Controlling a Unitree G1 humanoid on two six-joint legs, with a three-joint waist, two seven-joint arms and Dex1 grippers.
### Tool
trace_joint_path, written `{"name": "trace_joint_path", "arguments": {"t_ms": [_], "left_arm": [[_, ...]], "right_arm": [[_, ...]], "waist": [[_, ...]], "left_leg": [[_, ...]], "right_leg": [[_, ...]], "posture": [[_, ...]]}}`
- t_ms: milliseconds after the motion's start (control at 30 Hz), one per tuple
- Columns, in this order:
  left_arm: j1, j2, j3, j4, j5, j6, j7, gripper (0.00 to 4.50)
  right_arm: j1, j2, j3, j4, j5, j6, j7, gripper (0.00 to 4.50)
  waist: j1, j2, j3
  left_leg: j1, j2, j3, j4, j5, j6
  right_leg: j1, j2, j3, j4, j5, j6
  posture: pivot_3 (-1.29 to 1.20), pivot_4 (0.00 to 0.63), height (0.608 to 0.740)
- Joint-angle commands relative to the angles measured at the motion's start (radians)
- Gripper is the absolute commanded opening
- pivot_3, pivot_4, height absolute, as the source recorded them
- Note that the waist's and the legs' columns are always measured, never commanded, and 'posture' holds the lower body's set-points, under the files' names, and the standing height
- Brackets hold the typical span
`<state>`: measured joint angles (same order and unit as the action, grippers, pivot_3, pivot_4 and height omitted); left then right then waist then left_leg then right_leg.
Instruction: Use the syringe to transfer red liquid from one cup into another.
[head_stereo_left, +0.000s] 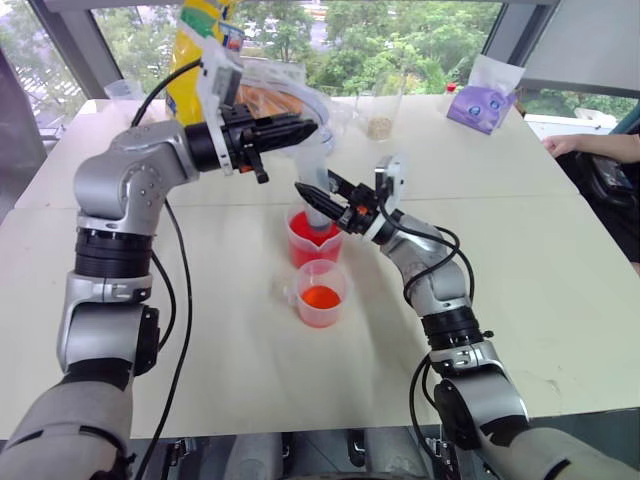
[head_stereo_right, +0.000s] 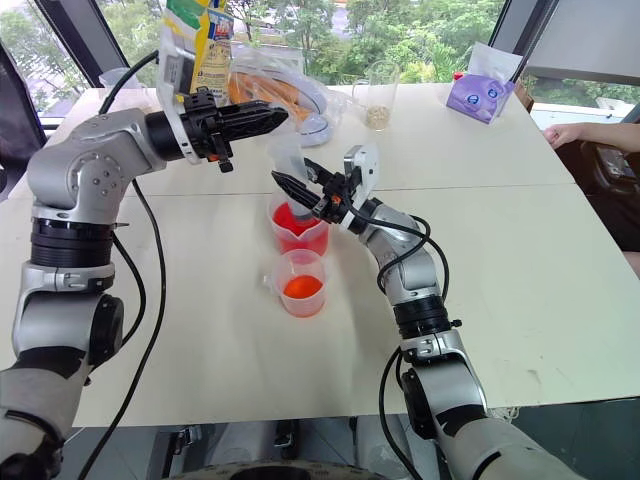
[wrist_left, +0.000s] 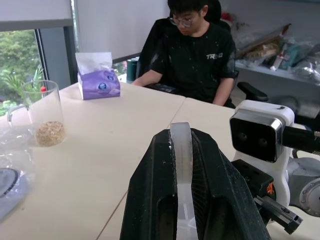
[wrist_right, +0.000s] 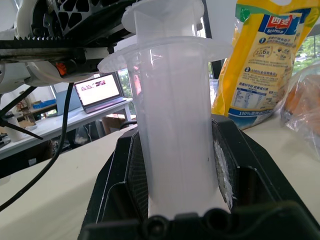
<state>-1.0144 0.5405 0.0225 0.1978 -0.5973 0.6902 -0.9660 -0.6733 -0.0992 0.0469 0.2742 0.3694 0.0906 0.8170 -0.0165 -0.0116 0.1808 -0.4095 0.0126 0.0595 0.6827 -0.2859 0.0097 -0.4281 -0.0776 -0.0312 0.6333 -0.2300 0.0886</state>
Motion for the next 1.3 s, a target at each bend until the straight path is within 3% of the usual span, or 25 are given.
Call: {"name": "trace_joint_path", "arguments": {"t_ms": [33,533,633,833,1067,1300], "left_arm": [[-0.081,0.027,0.087,-0.012,0.014,-0.082,0.034,0.08],[-0.039,0.033,0.084,-0.053,-0.029,-0.02,0.011,0.08],[-0.01,0.035,0.089,-0.074,-0.049,0.01,0.017,1.33],[0.069,0.07,0.124,-0.167,-0.099,0.053,-0.01,4.27],[0.166,0.17,0.215,-0.239,-0.183,0.117,-0.038,4.27],[0.198,0.243,0.246,-0.234,-0.211,0.145,-0.044,4.27]], "right_arm": [[0.027,-0.001,0.041,0.007,-0.009,0.01,0.05,1.39],[-0.009,0.002,0.025,-0.031,0.014,0.022,0.036,1.39],[-0.029,0.001,0.014,-0.052,0.024,0.031,0.031,1.39],[-0.058,-0.002,-0.008,-0.092,0.043,0.061,0.022,1.39],[-0.077,-0.009,-0.034,-0.134,0.071,0.092,0.003,1.39],[-0.062,-0.074,-0.076,-0.403,0.251,0.293,-0.007,1.39]], "waist": [[0.0,0.0,0.0],[0.0,0.0,0.0],[-0.003,0.0,0.0],[-0.002,0.0,0.0],[-0.002,0.0,0.0],[0.004,0.0,0.0]], "left_leg": [[0.0,0.0,0.0,0.0,0.0,0.0],[0.0,0.0,0.0,0.0,0.0,0.0],[0.0,0.0,0.0,0.0,0.0,0.0],[0.0,0.0,0.0,0.0,0.0,0.0],[0.0,0.0,-0.001,0.0,0.0,0.0],[0.0,0.0,-0.001,0.0,0.0,0.0]], "right_leg": [[0.0,0.0,0.0,0.0,0.0,0.0],[0.0,0.0,0.0,0.0,0.0,0.0],[0.0,0.0,0.0,0.0,0.0,0.0],[0.0,0.0,0.0,0.001,0.0,0.0],[0.0,0.0,0.0,0.001,0.0,0.0],[0.0,-0.001,0.0,0.0,0.0,0.0]], "posture": [[0.0,0.15,0.74],[0.0,0.15,0.74],[0.0,0.15,0.74],[0.0,0.15,0.74],[0.0,0.15,0.74],[0.0,0.15,0.74]]}}
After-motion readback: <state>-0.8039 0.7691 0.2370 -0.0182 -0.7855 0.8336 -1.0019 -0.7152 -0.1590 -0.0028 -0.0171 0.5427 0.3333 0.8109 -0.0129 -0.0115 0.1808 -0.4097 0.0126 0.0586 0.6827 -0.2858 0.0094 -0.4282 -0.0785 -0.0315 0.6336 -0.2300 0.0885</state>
